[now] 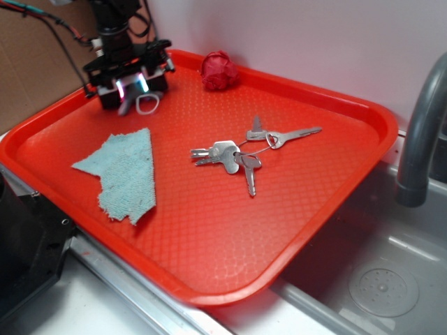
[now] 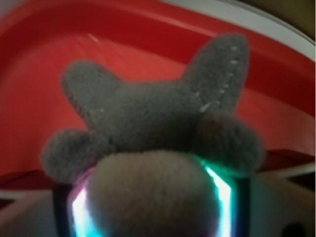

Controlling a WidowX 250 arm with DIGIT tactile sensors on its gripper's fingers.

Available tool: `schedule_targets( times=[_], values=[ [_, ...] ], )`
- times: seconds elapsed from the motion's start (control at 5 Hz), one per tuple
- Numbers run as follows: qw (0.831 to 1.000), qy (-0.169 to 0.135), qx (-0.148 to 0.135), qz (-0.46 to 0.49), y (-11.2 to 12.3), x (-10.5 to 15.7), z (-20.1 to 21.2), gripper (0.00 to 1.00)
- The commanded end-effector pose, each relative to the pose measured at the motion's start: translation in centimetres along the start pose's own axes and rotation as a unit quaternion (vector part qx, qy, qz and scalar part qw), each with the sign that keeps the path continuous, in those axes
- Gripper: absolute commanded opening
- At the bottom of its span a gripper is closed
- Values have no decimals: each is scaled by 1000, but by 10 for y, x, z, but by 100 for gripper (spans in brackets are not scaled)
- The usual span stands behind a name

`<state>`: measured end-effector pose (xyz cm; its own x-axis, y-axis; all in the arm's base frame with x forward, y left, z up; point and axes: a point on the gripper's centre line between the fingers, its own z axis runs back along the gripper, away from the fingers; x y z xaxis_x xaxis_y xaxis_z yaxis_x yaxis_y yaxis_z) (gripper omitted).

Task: Grab the gray animal.

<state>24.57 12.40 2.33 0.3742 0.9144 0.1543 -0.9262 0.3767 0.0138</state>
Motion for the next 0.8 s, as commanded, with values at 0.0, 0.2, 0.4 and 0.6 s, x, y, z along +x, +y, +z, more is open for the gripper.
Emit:
schedule_targets(
  times=[0.0, 0.2, 0.4, 0.6],
  values=[
    [972, -54, -23, -226, 59, -47, 110, 0],
    [936, -60, -41, -345, 71, -67, 129, 0],
    [912, -42, -53, -404, 60, -72, 155, 0],
    [902, -12, -61, -427, 44, -79, 178, 0]
  ],
)
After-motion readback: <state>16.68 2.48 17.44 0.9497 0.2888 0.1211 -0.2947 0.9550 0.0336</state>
